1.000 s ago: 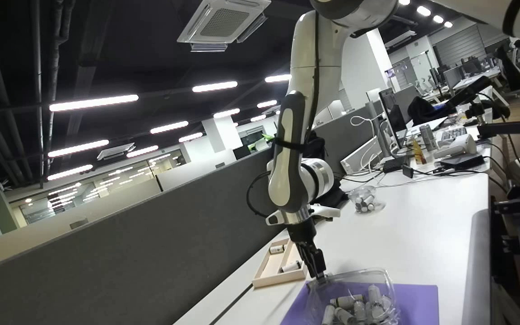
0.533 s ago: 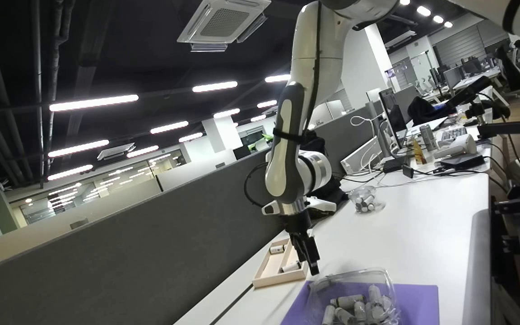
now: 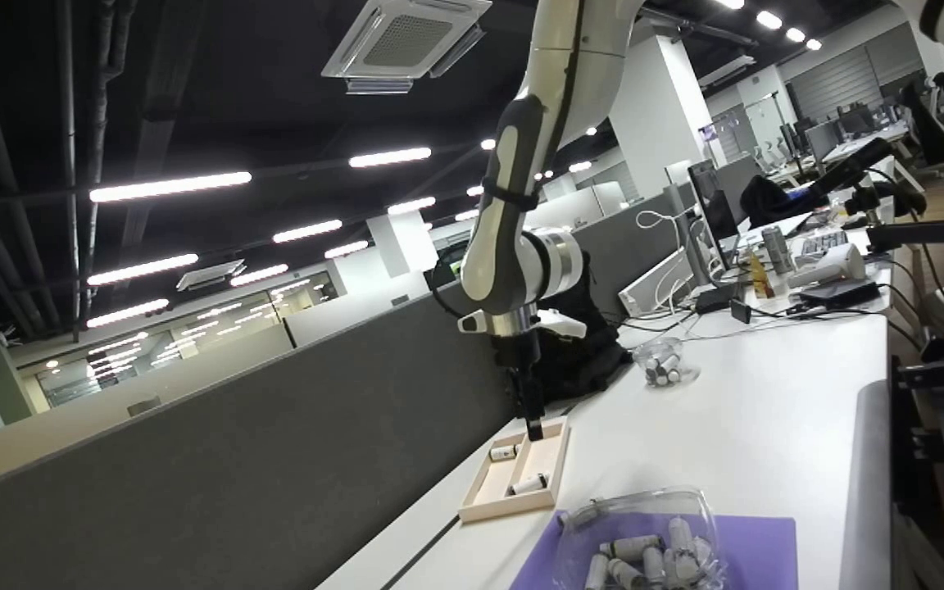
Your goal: Remove one bottle from the bottom part of the tray and place it o the table
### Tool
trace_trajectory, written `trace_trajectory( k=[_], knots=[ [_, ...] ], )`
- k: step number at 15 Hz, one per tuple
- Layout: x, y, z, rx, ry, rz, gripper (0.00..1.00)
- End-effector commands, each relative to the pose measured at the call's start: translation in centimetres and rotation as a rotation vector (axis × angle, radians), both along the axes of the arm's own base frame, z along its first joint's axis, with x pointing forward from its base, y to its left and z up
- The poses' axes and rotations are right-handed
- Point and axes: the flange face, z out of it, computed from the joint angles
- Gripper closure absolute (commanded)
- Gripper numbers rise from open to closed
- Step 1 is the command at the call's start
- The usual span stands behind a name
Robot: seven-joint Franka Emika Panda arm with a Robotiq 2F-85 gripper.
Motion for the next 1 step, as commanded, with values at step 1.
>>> trace_trajectory(
  k=[1],
  knots=[
    [-0.56, -2.37, 2.22, -0.022, 0.022, -0.117, 0.00]
  ],
)
